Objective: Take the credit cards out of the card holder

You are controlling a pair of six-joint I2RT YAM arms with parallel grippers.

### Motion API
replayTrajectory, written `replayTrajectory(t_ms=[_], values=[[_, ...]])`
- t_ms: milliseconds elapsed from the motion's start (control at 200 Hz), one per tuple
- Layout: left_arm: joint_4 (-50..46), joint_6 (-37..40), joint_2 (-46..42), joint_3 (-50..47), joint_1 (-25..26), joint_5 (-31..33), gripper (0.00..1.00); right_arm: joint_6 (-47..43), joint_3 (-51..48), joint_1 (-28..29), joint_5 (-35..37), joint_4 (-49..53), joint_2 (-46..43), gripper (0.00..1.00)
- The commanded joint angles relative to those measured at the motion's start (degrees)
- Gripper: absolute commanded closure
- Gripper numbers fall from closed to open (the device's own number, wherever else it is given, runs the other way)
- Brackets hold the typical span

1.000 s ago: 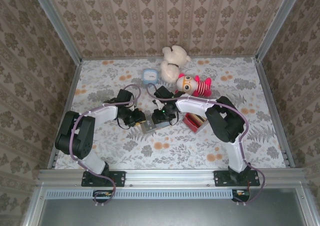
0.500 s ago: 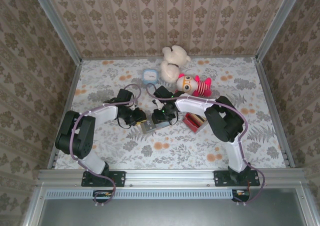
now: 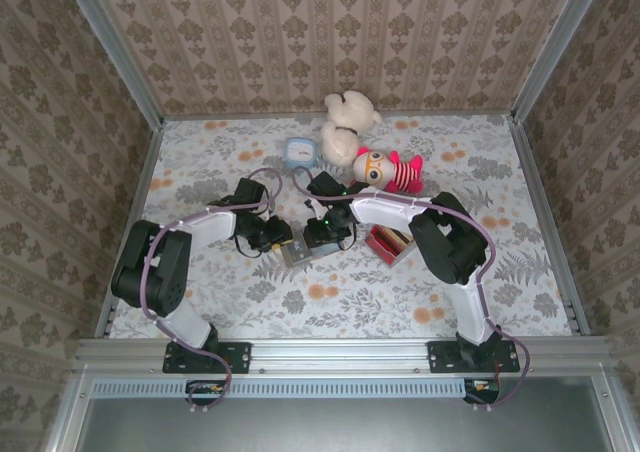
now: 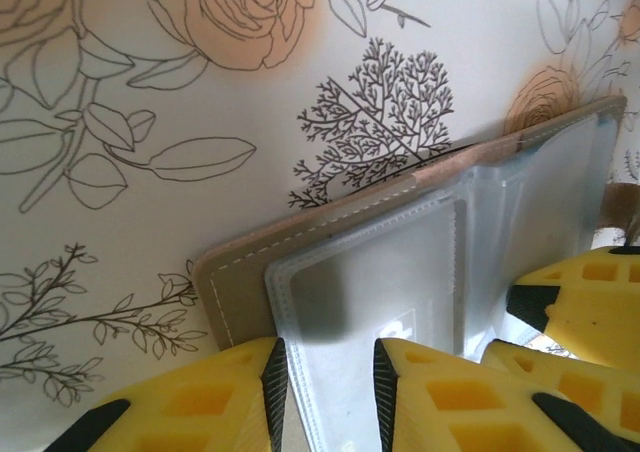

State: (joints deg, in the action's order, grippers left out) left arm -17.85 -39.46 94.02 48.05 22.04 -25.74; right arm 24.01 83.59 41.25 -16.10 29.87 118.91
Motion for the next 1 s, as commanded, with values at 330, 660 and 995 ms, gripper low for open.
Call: replayTrajectory(t_ms=[330, 660, 995], values=[[0.05, 0.34, 0.98, 1.34, 0.11, -1.66, 0.8, -0.19, 0.29, -0.13, 1.33, 3.09, 2.02, 0.61], [-2.45, 3.75, -2.34, 1.78, -0.16, -0.79, 0.8, -0.2, 0.07, -0.21, 1.29, 3.09, 1.61, 0.61], [1.97, 3.56, -3.94, 0.75, -0.16, -5.94, 0.81, 0.71, -1.47, -0.8, -1.85, 1.24, -0.53, 0.62]])
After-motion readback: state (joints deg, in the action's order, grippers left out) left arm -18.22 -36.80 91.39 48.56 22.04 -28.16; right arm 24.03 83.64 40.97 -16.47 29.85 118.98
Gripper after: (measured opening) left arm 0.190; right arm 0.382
